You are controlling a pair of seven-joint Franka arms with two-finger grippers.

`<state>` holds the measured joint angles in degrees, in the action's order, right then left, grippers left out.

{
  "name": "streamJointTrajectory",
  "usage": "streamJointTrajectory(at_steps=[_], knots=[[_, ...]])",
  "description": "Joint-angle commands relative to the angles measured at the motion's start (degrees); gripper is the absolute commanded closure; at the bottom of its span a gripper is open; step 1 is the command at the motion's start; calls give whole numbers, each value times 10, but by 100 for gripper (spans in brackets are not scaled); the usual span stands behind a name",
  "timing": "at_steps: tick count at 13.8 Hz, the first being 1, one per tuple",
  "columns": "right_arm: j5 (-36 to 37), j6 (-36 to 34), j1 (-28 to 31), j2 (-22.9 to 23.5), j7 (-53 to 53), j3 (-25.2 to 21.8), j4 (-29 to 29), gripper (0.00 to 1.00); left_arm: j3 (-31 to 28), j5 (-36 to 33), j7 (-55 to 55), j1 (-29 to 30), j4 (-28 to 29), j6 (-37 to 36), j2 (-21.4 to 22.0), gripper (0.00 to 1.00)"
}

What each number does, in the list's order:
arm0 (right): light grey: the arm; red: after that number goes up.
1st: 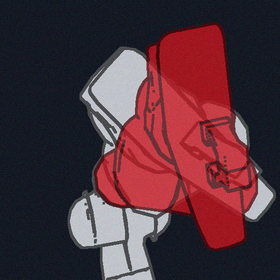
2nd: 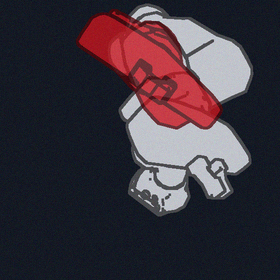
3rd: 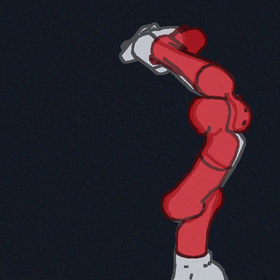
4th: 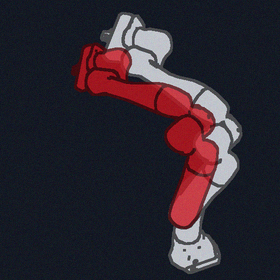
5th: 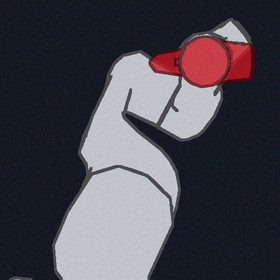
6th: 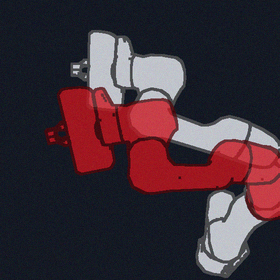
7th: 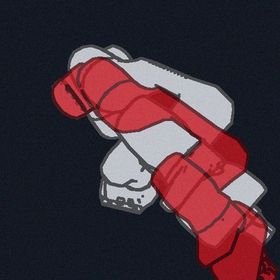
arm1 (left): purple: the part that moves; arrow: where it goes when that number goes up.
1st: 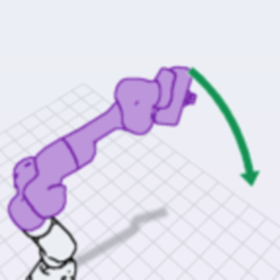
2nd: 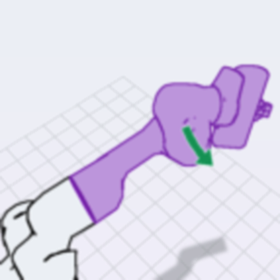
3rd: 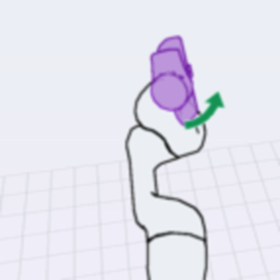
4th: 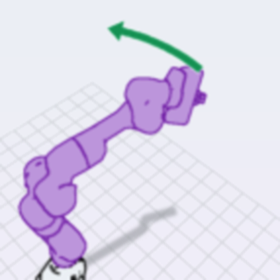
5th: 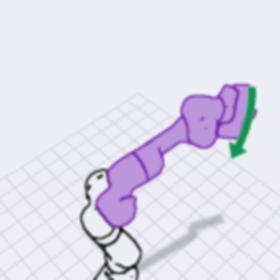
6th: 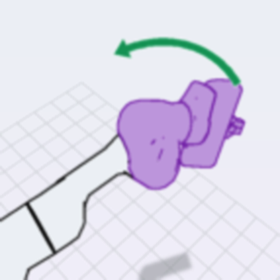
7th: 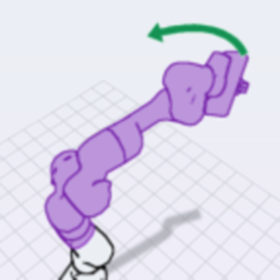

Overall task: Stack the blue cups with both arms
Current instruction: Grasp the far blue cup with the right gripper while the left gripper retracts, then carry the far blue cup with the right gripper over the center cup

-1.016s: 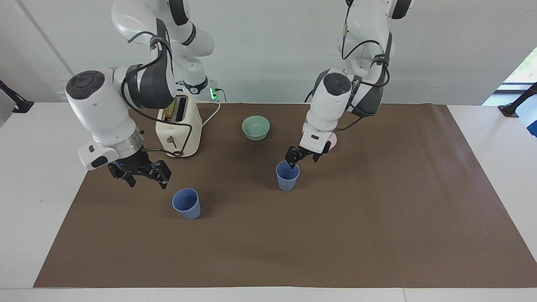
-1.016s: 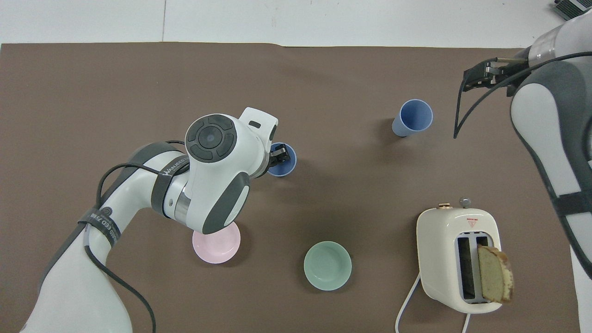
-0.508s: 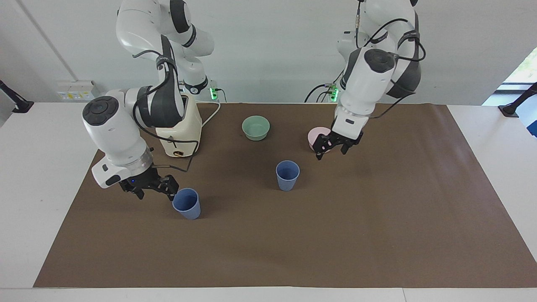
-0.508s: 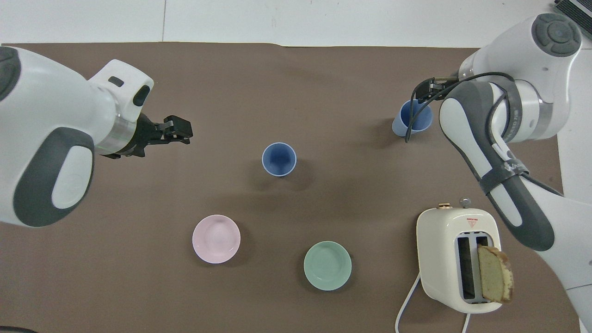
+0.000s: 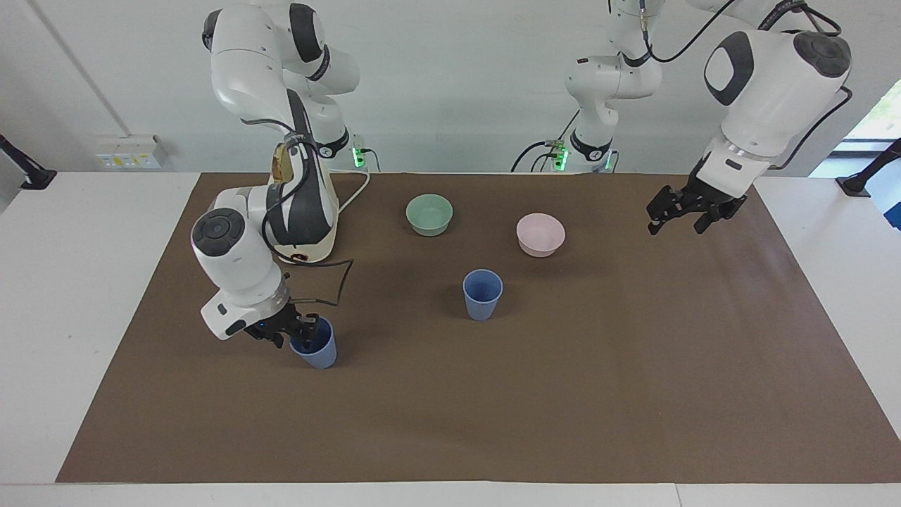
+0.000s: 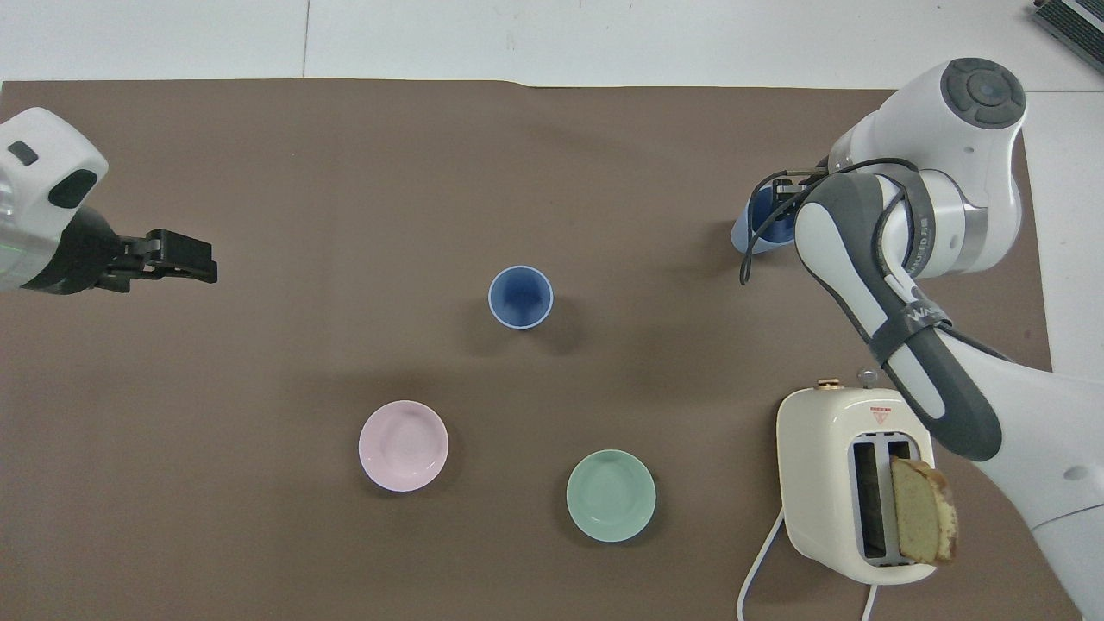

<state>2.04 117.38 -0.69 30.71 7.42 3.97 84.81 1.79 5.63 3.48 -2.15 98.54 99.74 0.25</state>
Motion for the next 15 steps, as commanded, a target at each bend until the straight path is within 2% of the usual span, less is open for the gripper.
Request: streamJointTrajectory(at_steps=[1,3,5,9,11,14,15], knots=[[0,2,4,-8,-15,3,11,99,5,-7,-41,23,-13,-49,27,0],[-1,-1,3,-13,-14,3,11,100,4,-12,-44,23,-46,-88,26,0],[-1,-5,3,-16,-14,3,11,100,9,-55,-46,17,-89,-140,23,0],[-1,-20,4,-48,-14,3,11,100,5,-60,-49,16,-101,-191,27,0],[-1,-55,2,-81,-7,7,11,100,4,-53,-44,17,-88,-182,53,0],[-6,-119,-24,-119,0,13,11,100,6,-47,-35,21,-90,-163,51,0],[-8,-133,-40,-136,12,14,9,100,4,-24,-32,23,-93,-162,51,0]])
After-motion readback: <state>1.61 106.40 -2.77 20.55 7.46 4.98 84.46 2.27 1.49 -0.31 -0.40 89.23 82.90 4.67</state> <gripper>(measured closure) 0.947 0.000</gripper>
